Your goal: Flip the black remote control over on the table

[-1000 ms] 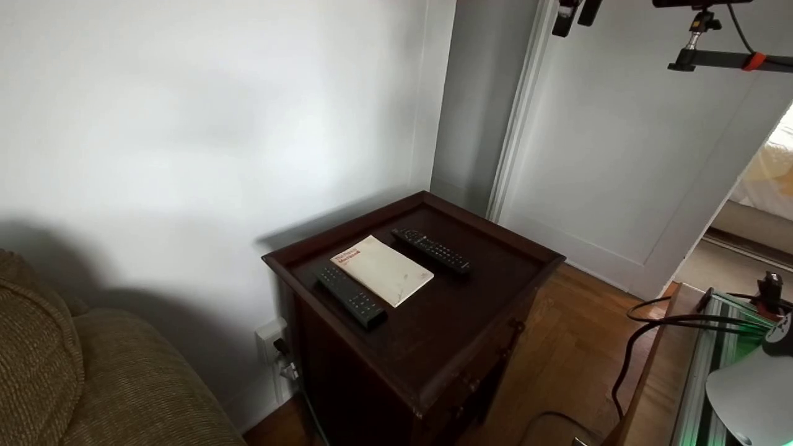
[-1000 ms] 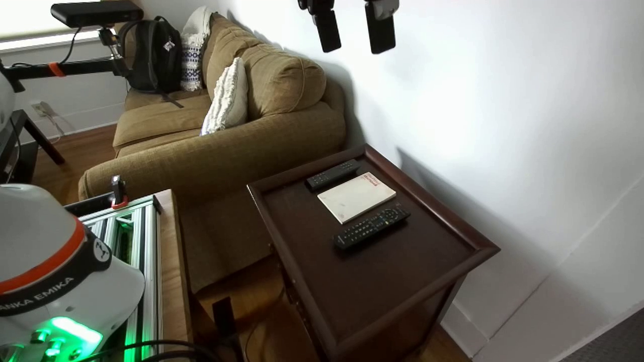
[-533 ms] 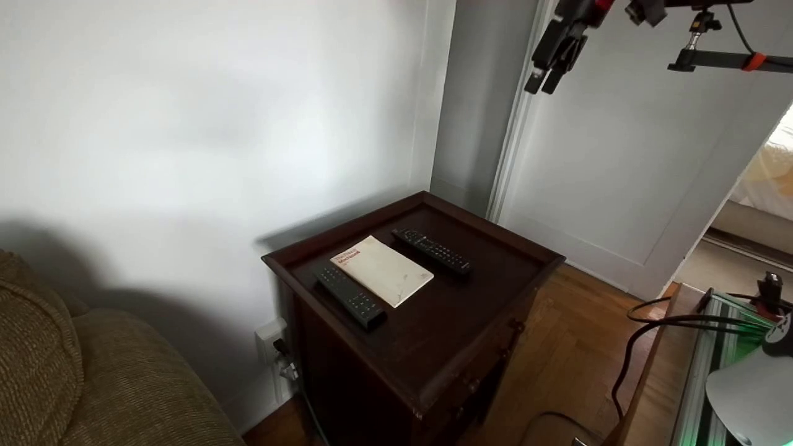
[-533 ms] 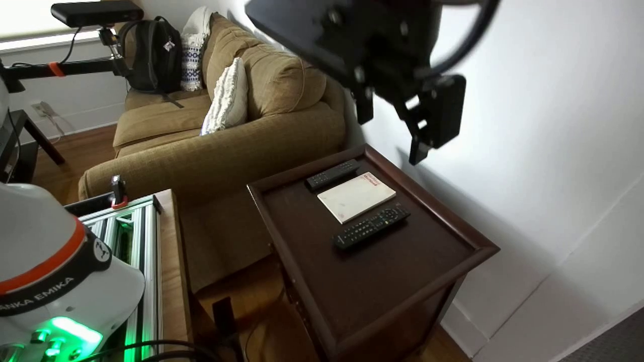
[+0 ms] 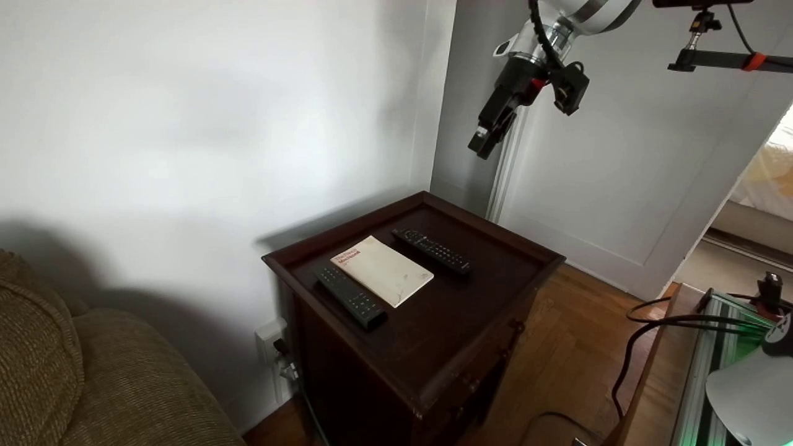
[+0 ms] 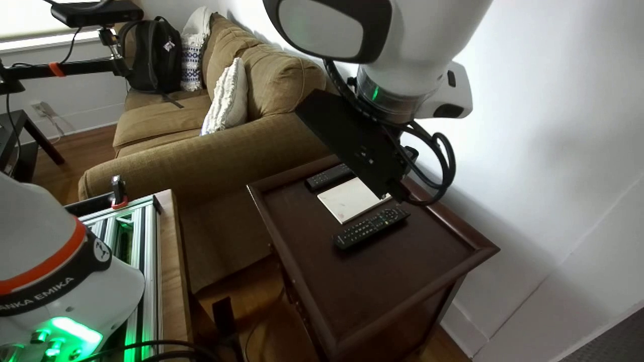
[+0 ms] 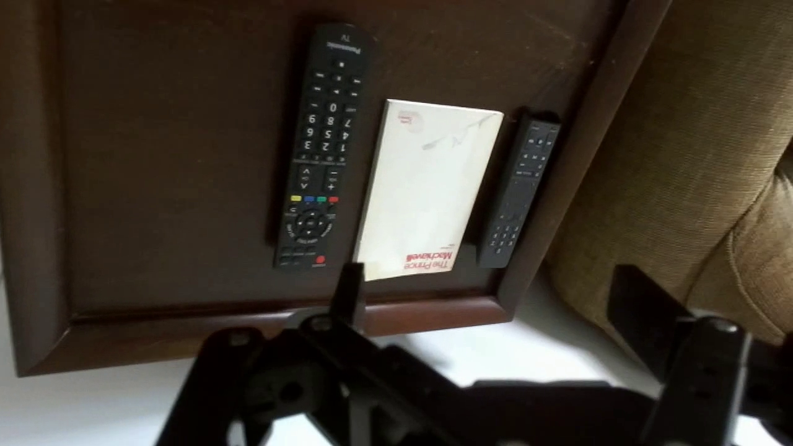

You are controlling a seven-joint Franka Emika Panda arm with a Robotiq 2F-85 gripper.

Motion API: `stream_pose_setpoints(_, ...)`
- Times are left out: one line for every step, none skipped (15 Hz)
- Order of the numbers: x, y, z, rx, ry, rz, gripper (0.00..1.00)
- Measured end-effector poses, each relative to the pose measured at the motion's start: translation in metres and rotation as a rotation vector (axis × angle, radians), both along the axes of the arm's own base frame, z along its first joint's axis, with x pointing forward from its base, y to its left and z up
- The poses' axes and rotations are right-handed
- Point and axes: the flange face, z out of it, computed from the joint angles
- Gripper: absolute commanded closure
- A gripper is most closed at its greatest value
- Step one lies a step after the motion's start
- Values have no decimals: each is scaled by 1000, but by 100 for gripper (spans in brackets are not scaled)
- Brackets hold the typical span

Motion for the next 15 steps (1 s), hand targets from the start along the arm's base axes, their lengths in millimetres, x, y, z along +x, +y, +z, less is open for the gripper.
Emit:
stream_pose_setpoints(4, 2, -8, 13, 9, 10, 0)
stream_pose_setpoints(8, 1, -12, 16, 14, 14, 0)
stream_pose_setpoints(10, -1, -14, 18, 16, 14, 0)
stream_pose_setpoints(10, -2, -14, 18, 15, 14, 0)
stream_pose_setpoints(11, -3, -14, 18, 13, 13, 0)
stream_pose_setpoints(11, -4, -13, 18, 12, 12, 0)
stream_pose_setpoints(11, -4, -13, 17, 11, 12, 0)
stream_pose_setpoints(12, -3, -13, 18, 11, 13, 0)
stream_pose_setpoints(13, -4, -14, 12, 6, 10, 0)
stream_pose_setpoints(13, -4, -17, 13, 6, 1, 0)
stream_pose_setpoints(14, -3, -23, 18, 3, -8, 0)
stream_pose_setpoints(16, -2, -29, 19, -7, -15, 0)
stream_pose_setpoints(17, -1, -36, 22, -19, -19, 0)
stream_pose_setpoints(19, 1, -43, 24, -31, -22, 0)
stream_pose_setpoints(21, 3, -50, 24, -42, -24, 0)
